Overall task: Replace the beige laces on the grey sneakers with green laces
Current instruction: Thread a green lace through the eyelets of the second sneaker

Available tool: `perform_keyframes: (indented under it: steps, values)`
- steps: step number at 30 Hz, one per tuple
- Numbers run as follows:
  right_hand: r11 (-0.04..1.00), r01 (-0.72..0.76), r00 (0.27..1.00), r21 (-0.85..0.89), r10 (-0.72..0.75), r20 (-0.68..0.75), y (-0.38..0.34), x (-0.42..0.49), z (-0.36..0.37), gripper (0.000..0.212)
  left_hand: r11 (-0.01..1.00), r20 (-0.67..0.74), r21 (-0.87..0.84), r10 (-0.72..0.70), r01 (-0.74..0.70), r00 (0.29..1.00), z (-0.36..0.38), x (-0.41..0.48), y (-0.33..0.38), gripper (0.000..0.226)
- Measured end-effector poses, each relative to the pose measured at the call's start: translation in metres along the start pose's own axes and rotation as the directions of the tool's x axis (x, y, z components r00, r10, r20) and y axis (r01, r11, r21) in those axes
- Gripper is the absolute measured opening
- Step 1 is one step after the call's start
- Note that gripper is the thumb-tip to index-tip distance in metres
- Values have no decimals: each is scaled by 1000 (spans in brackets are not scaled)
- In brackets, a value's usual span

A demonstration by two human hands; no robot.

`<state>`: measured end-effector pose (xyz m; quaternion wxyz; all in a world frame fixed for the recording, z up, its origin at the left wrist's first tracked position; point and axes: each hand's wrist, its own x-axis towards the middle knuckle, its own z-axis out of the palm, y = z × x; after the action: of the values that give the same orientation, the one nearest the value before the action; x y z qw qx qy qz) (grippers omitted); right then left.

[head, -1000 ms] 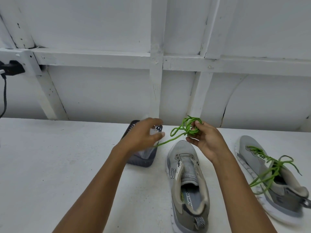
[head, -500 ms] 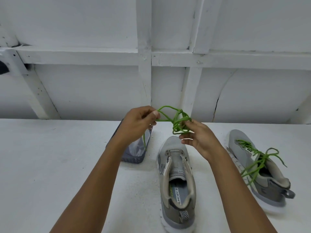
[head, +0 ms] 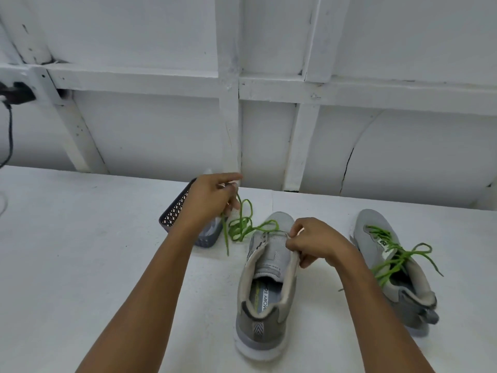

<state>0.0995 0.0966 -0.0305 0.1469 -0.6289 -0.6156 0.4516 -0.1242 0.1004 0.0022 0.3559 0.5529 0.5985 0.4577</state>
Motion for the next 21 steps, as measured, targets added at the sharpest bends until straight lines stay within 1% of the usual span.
perform_keyframes:
  steps: [2,4,6,8,10,13,14,15,16,18,19,21]
  values:
    - [1000,4,1000,29,-4,-1,9,-4,-9,19,979,33,-189,-78,83,996,2,-5,8,24]
    - [999,22,999,42,-23,23,15,-10,-19,20,937,127,-311,-124,159,984,7,-8,13,28]
    - [999,32,997,39,-34,73,20,-16,-25,21,923,193,-332,-138,197,972,14,-10,14,34]
    - [999,26,992,28,-29,122,25,-22,-27,21,951,209,-257,-117,170,971,24,-14,13,31]
    - [1000,14,990,10,-15,138,32,-26,-30,20,980,171,-175,-67,97,983,36,-19,12,25]
    - [1000,4,988,9,-5,155,40,-29,-34,14,998,38,-64,-26,29,999,46,-25,11,14]
    - [1000,0,986,16,-2,164,42,-30,-35,12,1000,-13,2,-7,7,1000,47,-26,12,11]
    - [1000,-3,984,13,1,180,44,-30,-37,12,994,-65,112,25,-18,998,49,-29,12,10]
    - [1000,-2,981,-5,3,192,46,-30,-37,15,966,-97,256,72,-45,993,50,-32,13,11]
    - [997,44,986,-67,-32,163,49,-27,-37,21,858,-76,506,142,-84,987,51,-39,12,18]
    - [993,89,991,-75,-81,110,51,-25,-37,24,815,-42,573,137,-89,990,52,-42,11,20]
    - [979,204,979,7,-204,-11,53,-21,-36,39,785,43,612,87,-95,995,55,-47,8,21]
